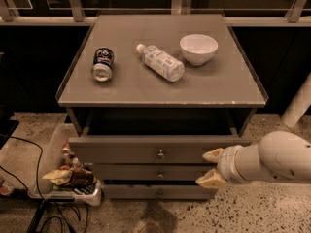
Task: Close top drawer
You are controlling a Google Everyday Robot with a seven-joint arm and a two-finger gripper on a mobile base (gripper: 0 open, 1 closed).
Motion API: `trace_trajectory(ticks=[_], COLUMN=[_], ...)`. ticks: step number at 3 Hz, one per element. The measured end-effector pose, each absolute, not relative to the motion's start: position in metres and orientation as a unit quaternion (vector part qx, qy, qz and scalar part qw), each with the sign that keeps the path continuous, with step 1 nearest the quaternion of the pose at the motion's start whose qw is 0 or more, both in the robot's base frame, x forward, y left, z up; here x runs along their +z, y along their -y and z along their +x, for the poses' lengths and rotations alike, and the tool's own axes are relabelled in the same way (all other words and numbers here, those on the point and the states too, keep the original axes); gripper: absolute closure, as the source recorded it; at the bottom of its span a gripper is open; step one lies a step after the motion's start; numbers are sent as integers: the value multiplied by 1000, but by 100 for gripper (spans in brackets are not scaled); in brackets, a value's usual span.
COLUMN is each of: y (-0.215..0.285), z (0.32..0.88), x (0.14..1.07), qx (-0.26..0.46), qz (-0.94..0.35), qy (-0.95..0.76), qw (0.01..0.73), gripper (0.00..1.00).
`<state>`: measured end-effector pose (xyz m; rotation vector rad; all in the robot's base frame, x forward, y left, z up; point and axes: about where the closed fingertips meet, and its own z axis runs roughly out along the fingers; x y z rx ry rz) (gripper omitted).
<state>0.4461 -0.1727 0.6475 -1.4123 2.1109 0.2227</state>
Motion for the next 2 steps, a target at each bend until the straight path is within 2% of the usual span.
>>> trace_trajectory(ticks=[1, 2], y=[174, 172], z=[487, 493], x=[643, 644], qx=[70, 69], qz=[-533, -535], qy=[-787, -784], qw=[303, 305], gripper=[64, 62])
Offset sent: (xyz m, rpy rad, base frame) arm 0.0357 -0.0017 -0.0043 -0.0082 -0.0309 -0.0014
